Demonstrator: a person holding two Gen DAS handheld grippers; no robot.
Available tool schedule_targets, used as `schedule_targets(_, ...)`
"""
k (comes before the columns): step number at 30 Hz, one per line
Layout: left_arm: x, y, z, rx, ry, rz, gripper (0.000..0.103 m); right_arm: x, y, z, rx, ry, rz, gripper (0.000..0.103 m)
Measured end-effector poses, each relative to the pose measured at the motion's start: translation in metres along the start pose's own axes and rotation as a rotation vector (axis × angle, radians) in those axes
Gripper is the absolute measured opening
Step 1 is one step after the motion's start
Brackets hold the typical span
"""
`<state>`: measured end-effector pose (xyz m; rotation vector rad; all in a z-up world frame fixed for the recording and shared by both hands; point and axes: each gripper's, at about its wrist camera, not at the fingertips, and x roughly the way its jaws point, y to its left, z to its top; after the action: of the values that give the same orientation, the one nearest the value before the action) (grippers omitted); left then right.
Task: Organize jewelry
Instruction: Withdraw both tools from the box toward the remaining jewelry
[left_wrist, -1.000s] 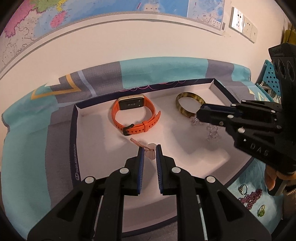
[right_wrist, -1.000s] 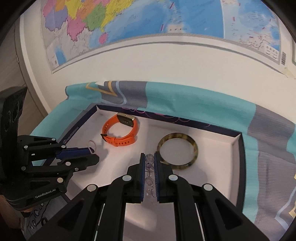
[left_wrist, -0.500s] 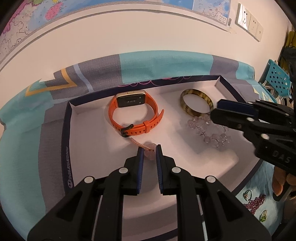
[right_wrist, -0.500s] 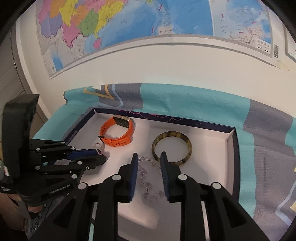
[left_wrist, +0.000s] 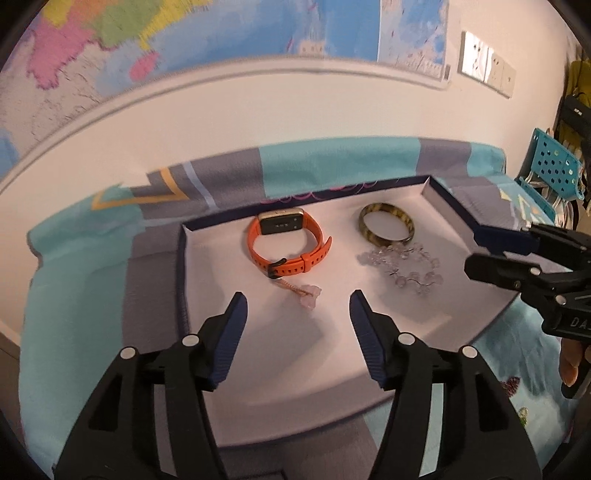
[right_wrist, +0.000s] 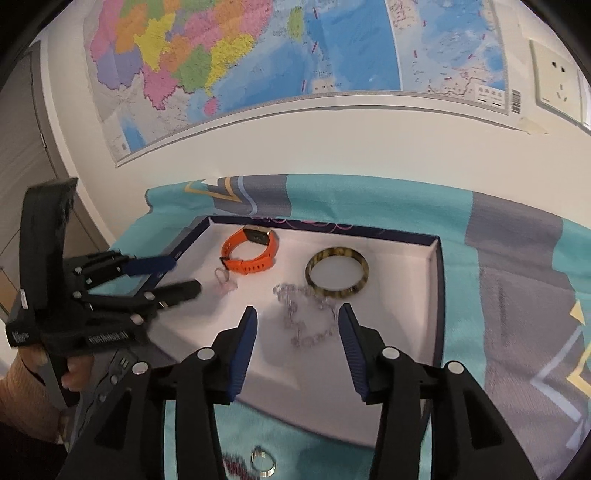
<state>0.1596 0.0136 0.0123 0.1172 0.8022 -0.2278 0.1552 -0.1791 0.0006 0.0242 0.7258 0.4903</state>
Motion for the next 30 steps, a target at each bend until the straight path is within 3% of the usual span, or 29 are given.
schedule_targets(7,-0.044,0.001,-0.021,0.009,-0.074,-0.006,0.062,-0.02,-0.003,-0.032,-0.006,0.033,-0.003,0.044)
schedule_targets(14,-0.067,-0.013,-0.05,0.047,-0.094,-0.024,0.062,-0.038,0.0,-0.062,-0.002,0.044,-0.018,0.047)
schedule_targets(30,-0.077,-0.027,-0.102,0.041,-0.044,-0.071,0.063,-0.052,0.01,-0.102,-0.009,0.085,-0.029,0.047)
